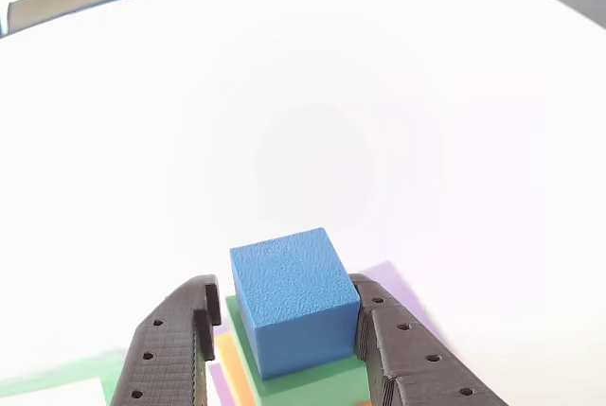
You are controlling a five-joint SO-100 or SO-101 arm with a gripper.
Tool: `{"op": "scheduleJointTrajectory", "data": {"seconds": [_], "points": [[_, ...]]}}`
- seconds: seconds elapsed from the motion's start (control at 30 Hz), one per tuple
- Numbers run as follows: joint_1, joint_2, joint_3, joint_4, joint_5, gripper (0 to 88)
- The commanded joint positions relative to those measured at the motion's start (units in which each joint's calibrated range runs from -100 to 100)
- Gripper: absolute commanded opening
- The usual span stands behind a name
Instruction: Tower of hanoi
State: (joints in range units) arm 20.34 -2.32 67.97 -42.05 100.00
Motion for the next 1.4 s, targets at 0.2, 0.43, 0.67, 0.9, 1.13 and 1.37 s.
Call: {"op": "scheduleJointTrajectory", "data": {"seconds": [0.2,0.43,0.67,0.9,1.13,1.37], "points": [[0.37,-0.46,-0.15,-1.67,0.0,6.3],[0.17,-0.95,-0.15,-1.75,0.0,3.9],[-0.69,-6.2,0.03,3.19,0.0,4.1],[-2.89,-21.05,-2.34,22.7,0.0,4.2],[-4.43,-37.12,-13.06,55.74,0.0,4.5],[-8.36,-45.52,-35.79,92.58,0.0,3.9]]}}
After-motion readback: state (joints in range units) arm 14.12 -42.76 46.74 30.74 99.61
